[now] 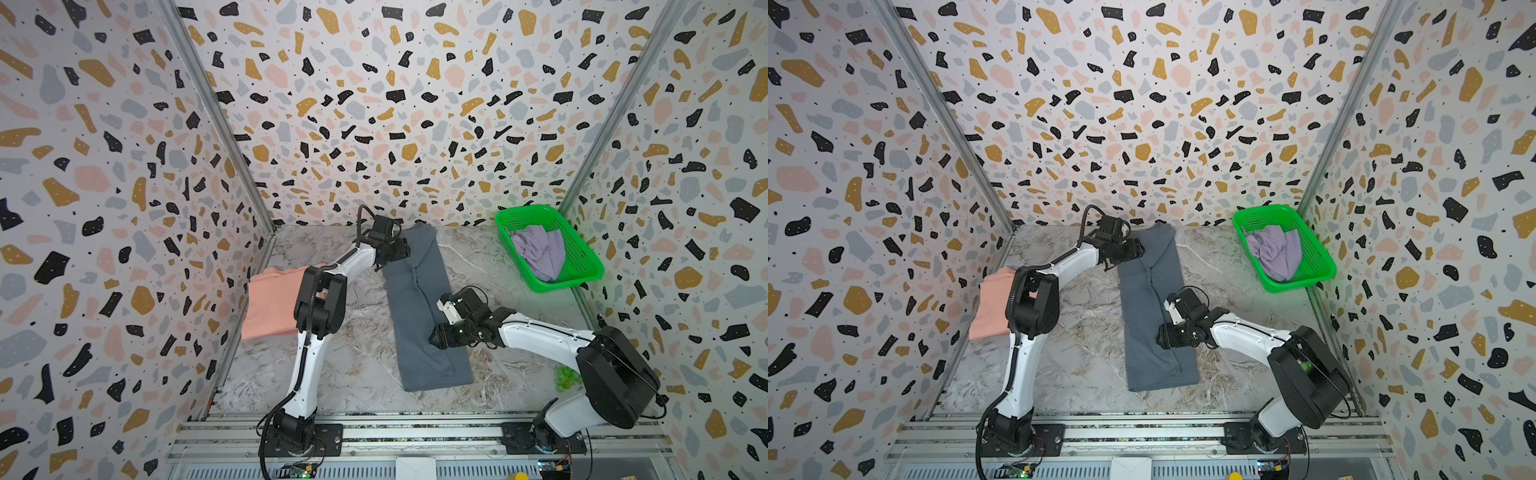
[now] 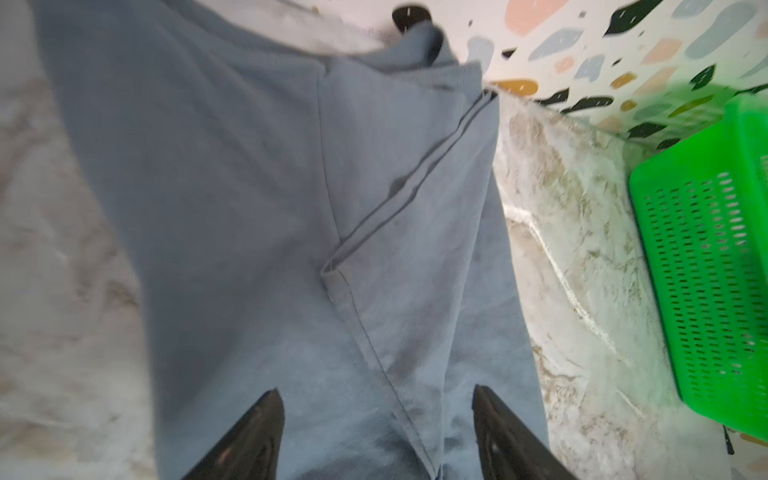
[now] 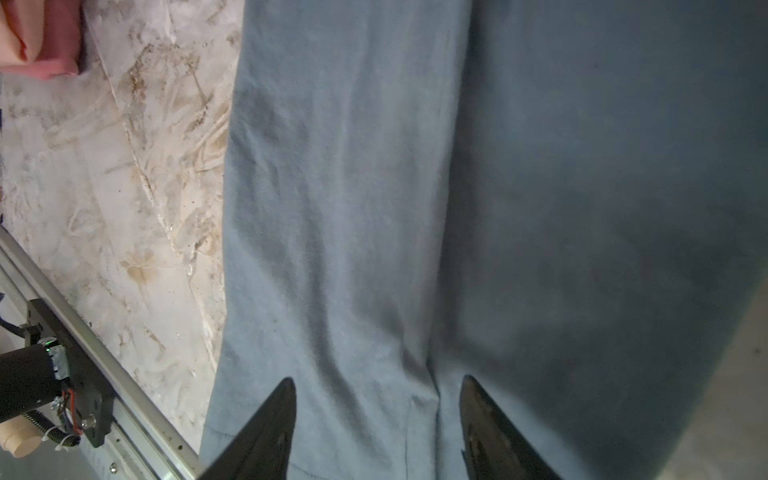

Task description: Fold and stack the t-shirts

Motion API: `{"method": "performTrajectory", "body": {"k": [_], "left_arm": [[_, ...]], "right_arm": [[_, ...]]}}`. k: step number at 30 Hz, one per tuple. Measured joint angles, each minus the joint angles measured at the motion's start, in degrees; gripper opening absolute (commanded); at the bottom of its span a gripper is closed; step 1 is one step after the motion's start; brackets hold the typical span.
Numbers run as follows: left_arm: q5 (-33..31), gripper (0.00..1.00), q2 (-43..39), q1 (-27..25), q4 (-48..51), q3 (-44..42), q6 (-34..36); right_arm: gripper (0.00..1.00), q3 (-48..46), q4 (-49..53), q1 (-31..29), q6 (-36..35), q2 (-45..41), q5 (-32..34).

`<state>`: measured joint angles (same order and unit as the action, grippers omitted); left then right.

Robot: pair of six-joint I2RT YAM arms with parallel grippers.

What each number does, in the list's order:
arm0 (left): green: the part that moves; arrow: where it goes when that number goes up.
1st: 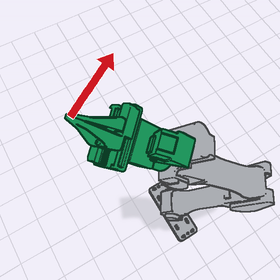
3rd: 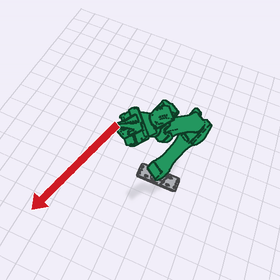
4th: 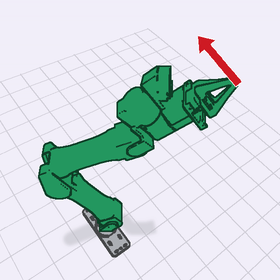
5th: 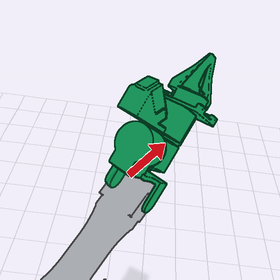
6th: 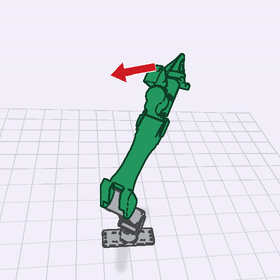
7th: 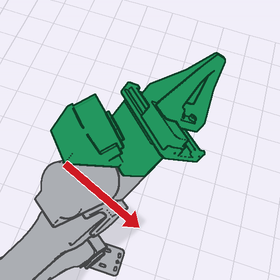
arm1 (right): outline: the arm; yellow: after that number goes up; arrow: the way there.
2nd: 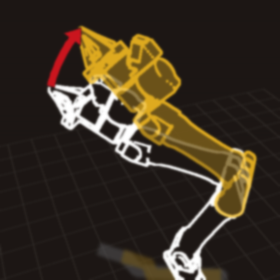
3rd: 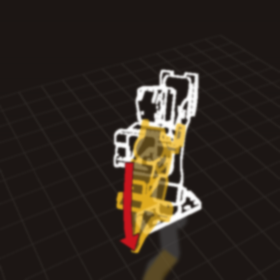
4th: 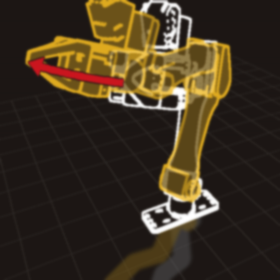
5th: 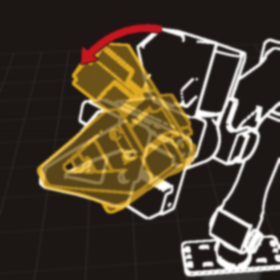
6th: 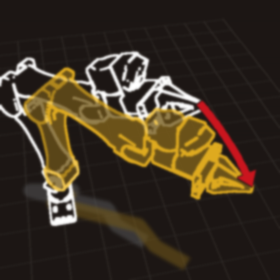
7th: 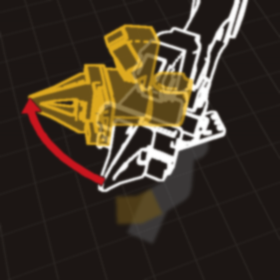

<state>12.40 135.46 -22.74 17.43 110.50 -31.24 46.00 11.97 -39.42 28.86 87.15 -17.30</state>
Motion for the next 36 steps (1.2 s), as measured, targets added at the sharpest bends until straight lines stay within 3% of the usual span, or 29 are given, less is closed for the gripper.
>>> {"method": "performTrajectory", "body": {"k": [7,15,21,27,31,36], "left_arm": [[1.3,0.72,6.2,-1.4,-1.2,5.2,-1.2],[4.3,0.73,18.1,-1.4,-3.4,22.5,-1.8],[7.1,0.75,17.8,-0.9,-5.1,21.9,-1.4],[7.3,0.74,6.4,-0.7,-3.7,9.5,1.6],[6.5,0.68,-9.9,-0.9,-2.1,-5.0,3.3],[4.9,0.66,-32.5,-3.0,-3.5,-30.6,2.6]], "right_arm": [[0.6,-3.0,-3.3,-1.2,0.0,1.9,-0.9],[0.6,-2.1,-8.3,-1.2,-1.0,4.9,-2.0],[0.61,-0.3,-7.8,-1.0,-2.4,6.2,-2.5],[0.65,0.3,-0.3,-0.7,-3.7,1.8,1.8],[0.66,-1.6,3.3,0.1,-2.9,-10.0,4.0],[0.66,-6.8,5.3,2.0,0.9,-23.3,3.0]]}}
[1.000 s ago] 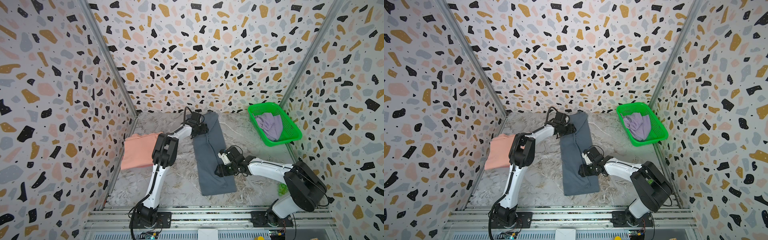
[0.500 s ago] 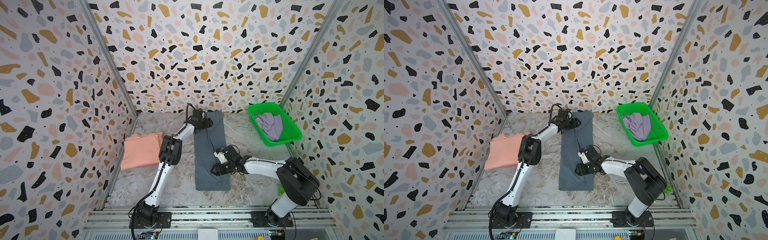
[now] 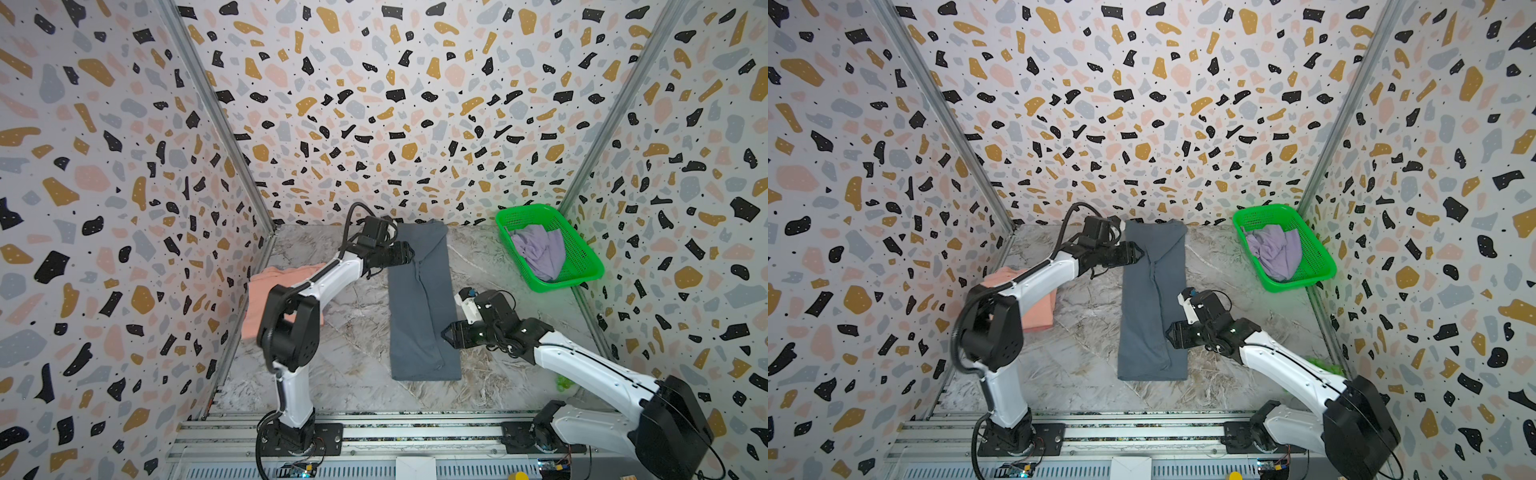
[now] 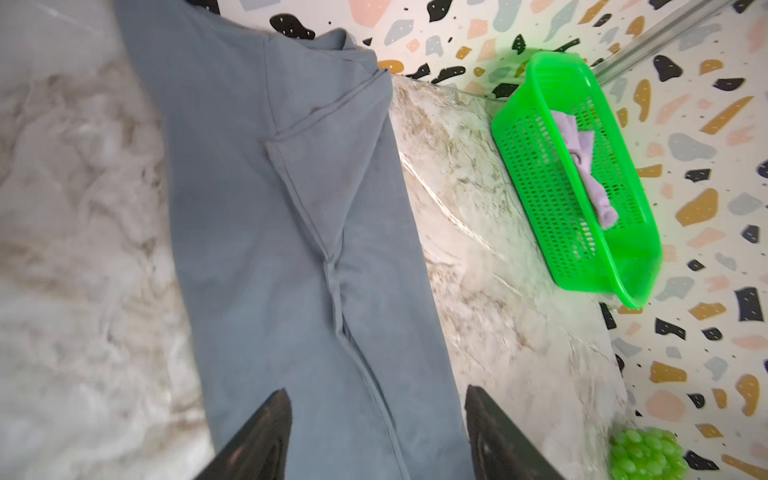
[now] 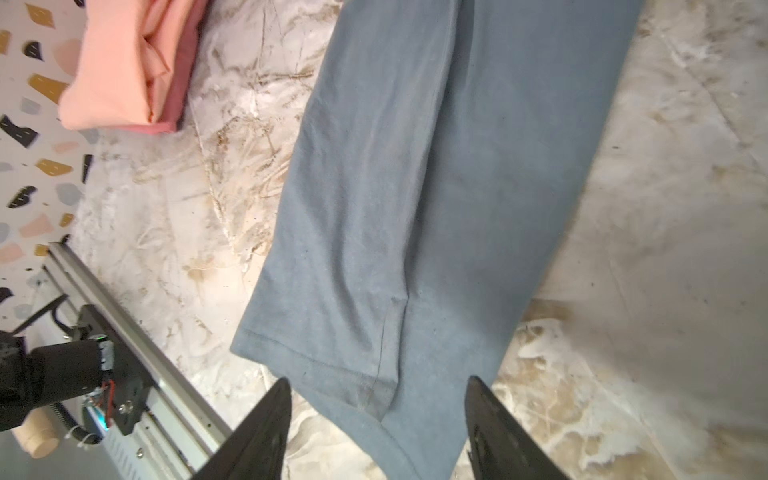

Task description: Fold and stack the t-shirts

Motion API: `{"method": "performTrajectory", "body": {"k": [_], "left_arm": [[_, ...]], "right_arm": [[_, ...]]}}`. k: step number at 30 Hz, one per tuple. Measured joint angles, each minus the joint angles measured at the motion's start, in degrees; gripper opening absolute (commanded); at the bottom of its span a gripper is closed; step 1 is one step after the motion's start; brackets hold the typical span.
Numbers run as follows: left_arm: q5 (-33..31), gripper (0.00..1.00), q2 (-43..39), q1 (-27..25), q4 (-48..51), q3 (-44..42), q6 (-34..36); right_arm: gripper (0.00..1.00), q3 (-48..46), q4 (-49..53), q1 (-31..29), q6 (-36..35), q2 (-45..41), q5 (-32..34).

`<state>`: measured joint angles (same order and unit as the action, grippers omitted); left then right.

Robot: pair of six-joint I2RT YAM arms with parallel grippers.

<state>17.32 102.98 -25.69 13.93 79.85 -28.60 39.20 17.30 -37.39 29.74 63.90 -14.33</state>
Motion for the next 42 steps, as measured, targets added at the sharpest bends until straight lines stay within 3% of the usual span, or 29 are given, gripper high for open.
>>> {"method": "performTrajectory", "body": {"k": [7,11,16,26,31,33,40,42], "left_arm": [[-0.6,0.65,-20.0,-8.1,3.2,-30.1,-4.7],[-0.1,0.65,-30.3,-12.9,6.4,-39.3,-7.9],[0.7,0.64,-39.6,-15.4,4.7,-47.6,-14.6],[-0.6,0.55,-38.1,-20.5,-5.2,-55.3,-26.4],[-0.5,0.46,-36.9,-21.4,-10.8,-59.1,-30.0],[-0.6,0.4,-35.9,-21.9,-12.4,-59.2,-30.6],[-0.7,0.08,-30.5,-22.3,-15.7,-58.1,-29.6],[-1.0,0.0,-29.3,-22.3,-15.0,-56.9,-28.7]], "right_arm": [[0.66,-10.6,3.6,0.7,6.1,-8.6,-4.7],[0.66,-14.5,3.8,0.7,8.3,-9.9,-7.4],[0.65,-18.0,1.9,0.7,9.9,-9.0,-10.1],[0.61,-22.7,-9.2,0.5,13.5,-6.6,-13.4],[0.53,-22.6,-15.7,0.4,14.4,-1.8,-15.0],[0.49,-22.5,-16.6,0.3,14.4,-0.8,-14.6],[0.18,-23.7,-17.3,0.2,14.8,-0.5,-13.2],[0.14,-23.9,-17.4,-0.1,14.7,-0.4,-12.9]]}}
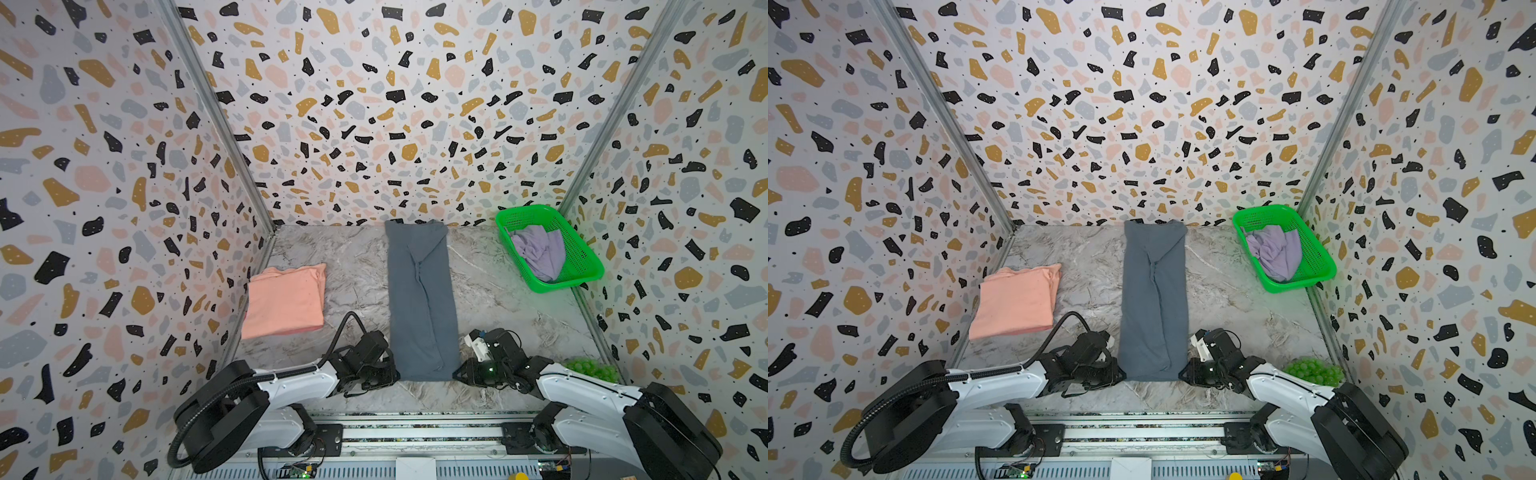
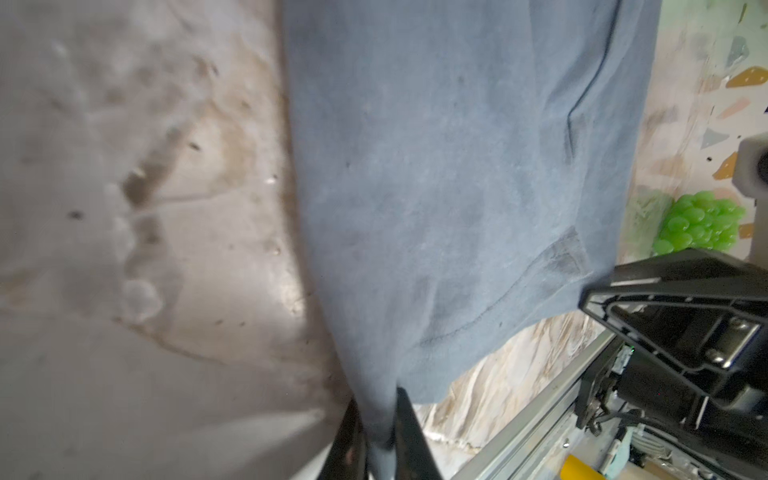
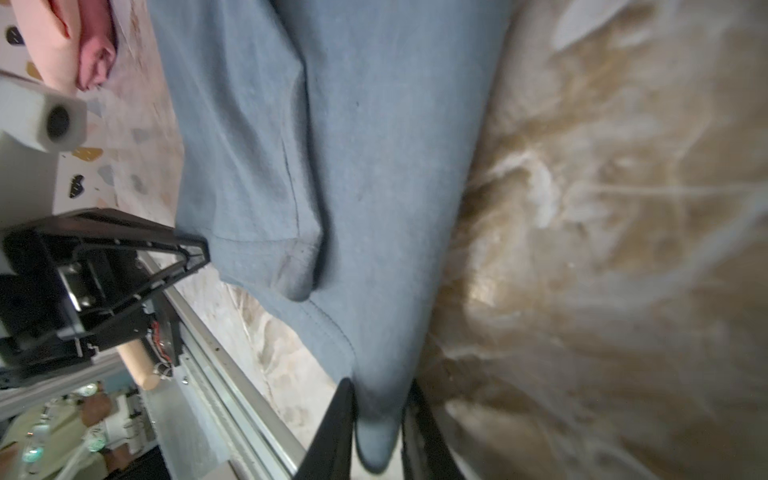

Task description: Fold and stack the t-shirts

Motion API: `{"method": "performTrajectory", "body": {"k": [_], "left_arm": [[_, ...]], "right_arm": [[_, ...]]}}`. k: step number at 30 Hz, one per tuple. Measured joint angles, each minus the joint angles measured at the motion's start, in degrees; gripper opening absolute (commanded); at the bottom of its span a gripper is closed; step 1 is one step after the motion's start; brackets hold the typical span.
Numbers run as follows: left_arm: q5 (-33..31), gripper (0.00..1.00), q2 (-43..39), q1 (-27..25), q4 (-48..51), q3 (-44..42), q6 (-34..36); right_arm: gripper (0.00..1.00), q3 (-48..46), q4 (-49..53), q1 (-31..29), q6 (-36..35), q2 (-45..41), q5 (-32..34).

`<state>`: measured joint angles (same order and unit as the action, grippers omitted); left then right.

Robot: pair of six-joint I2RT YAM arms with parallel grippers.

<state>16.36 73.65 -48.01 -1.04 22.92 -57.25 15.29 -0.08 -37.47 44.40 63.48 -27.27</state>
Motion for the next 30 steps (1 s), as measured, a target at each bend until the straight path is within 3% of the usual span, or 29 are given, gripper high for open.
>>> {"method": "performTrajectory", "body": {"k": [7,13,18,22,25,30], "left_arm": [[-0.6,0.0,-2.1,-1.3,4.8,1.1,1.6],[0.4,0.0,-14.1,-8.8,10.8,-0.8,-2.0],[-0.1,0.0,-20.8,-9.4,15.1,2.4,-4.9],[-0.8,0.0,-15.3,-7.9,17.4,12.2,-2.7],[-0.1,0.0,-8.8,-2.5,17.9,20.6,2.3],[2.3,0.0,1.9,8.9,17.6,30.2,10.9]], "right_arm": [[0.06,0.3,2.7,-3.7,-0.7,-1.4,2.5],[0.06,1.2,16.8,-10.7,1.7,-15.7,4.8],[0.05,7.3,24.9,-11.1,3.4,-23.4,8.1],[0.05,16.3,26.8,-11.0,2.0,-18.0,12.5],[0.04,23.8,25.5,-8.5,-1.2,-9.9,14.7],[0.04,32.0,17.2,4.0,-7.0,5.5,13.6]]}}
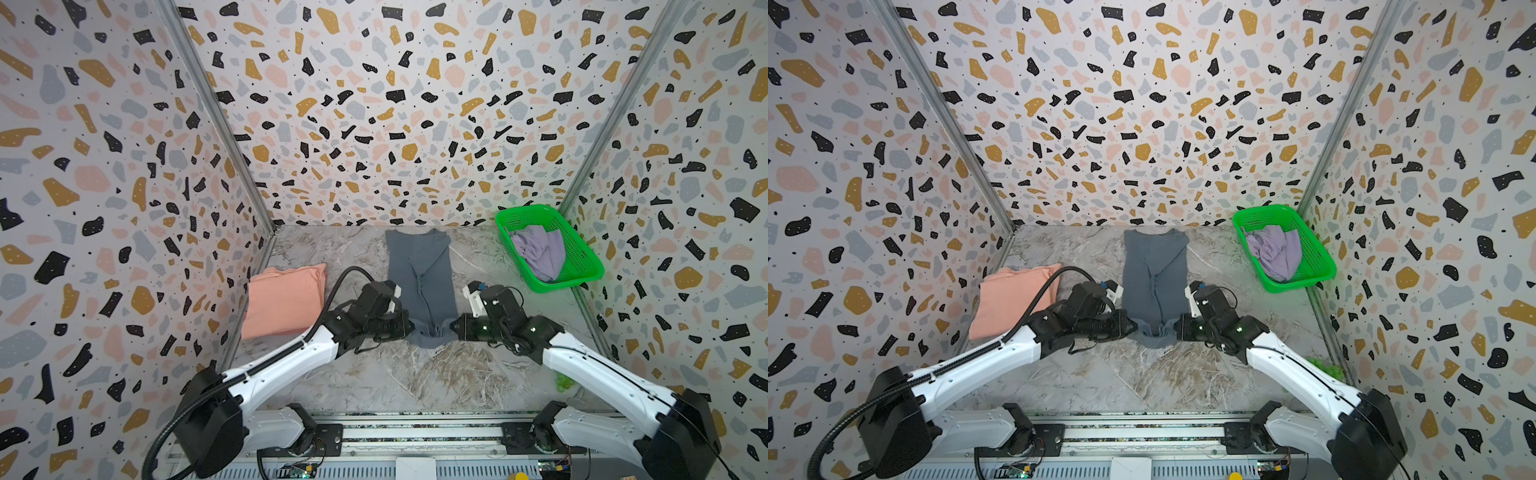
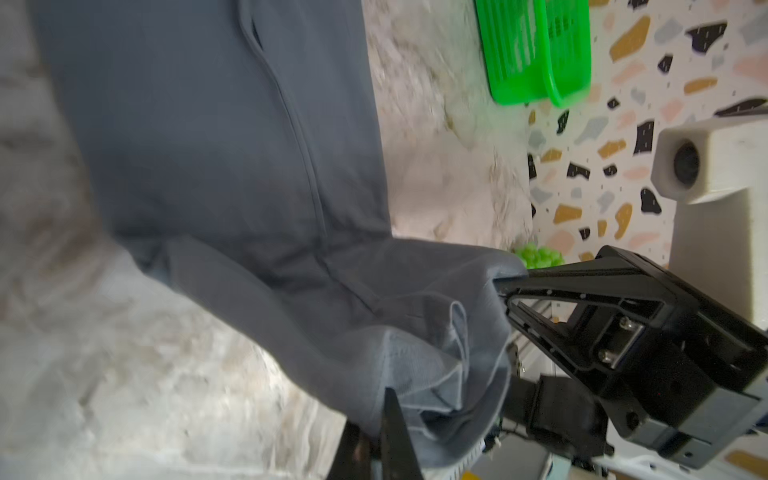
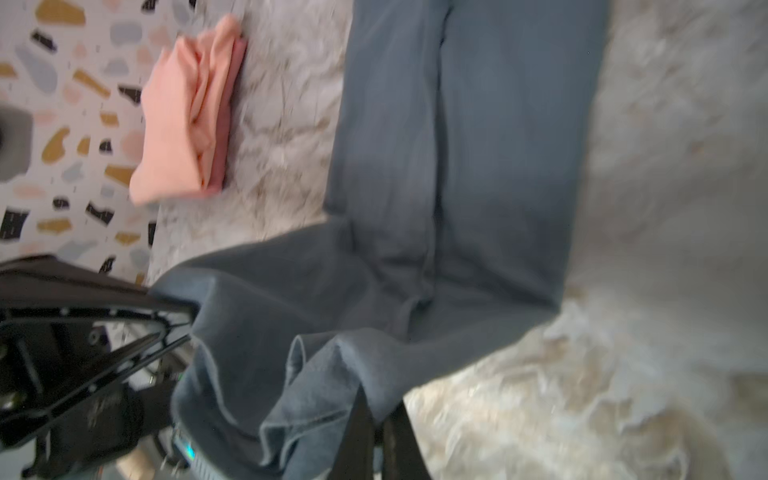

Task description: Fold and stack the t-shirts

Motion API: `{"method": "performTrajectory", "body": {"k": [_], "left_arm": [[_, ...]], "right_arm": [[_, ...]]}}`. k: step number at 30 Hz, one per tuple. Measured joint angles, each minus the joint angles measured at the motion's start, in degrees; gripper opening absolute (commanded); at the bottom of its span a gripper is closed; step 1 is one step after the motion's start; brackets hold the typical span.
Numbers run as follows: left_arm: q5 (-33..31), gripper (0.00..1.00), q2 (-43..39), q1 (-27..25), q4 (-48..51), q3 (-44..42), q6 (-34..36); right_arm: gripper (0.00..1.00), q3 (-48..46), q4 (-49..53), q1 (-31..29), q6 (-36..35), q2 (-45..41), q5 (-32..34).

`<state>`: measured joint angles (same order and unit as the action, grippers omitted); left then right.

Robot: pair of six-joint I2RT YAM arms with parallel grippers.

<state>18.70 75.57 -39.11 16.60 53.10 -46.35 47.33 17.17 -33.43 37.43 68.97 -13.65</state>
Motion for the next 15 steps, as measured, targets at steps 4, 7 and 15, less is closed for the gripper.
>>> {"method": "performTrajectory", "body": {"k": [4,7,15], "left_arm": [[2.2,0.0,12.4,6.1,1.3,9.9,7.1],[4.3,0.0,23.9,9.8,2.9,20.3,12.0],[4.4,0.65,43.3,19.1,6.9,43.7,15.8]], "right_arm": [[0.04,7.2,-4.7,7.1,-3.9,12.9,-2.9],[0.05,14.7,-6.8,11.1,-6.4,23.3,-5.5],[0.79,37.7,-7.1,17.4,-11.4,46.4,-10.3]]}}
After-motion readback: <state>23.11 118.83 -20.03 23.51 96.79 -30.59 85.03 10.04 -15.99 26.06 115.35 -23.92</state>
